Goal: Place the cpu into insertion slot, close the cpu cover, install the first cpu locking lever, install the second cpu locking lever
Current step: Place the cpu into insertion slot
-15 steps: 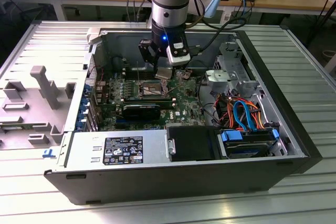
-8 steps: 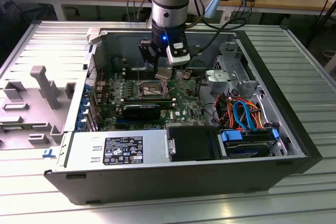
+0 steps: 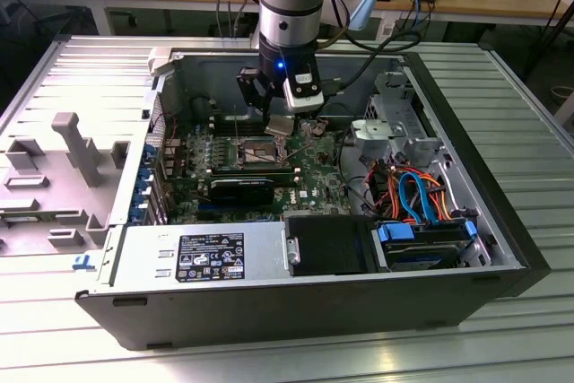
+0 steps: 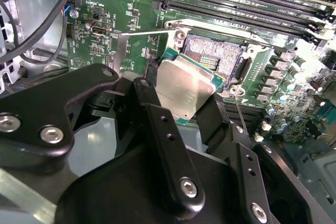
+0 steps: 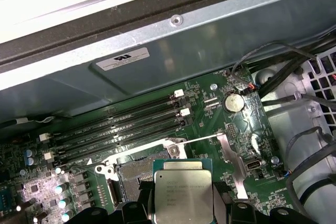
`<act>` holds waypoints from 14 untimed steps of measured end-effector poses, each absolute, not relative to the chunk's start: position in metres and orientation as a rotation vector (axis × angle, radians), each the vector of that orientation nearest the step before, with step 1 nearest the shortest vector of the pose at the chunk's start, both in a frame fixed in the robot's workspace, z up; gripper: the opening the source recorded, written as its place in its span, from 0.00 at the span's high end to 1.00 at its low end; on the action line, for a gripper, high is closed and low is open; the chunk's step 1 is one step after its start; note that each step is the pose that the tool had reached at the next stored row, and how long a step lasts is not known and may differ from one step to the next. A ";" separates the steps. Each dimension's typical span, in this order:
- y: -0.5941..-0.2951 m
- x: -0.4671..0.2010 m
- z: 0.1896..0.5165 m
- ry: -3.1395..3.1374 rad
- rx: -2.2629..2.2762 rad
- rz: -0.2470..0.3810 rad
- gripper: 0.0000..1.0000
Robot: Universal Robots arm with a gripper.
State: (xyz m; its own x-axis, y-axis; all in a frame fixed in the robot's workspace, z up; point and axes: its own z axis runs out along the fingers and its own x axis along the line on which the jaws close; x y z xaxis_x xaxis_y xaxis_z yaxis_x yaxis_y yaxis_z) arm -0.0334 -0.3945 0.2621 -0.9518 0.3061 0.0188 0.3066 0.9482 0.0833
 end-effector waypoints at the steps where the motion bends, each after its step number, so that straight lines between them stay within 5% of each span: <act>1: -0.395 -0.033 0.262 -3.095 -0.488 -0.134 0.46; 14: -0.395 -0.033 0.262 -3.093 -0.505 -0.134 0.46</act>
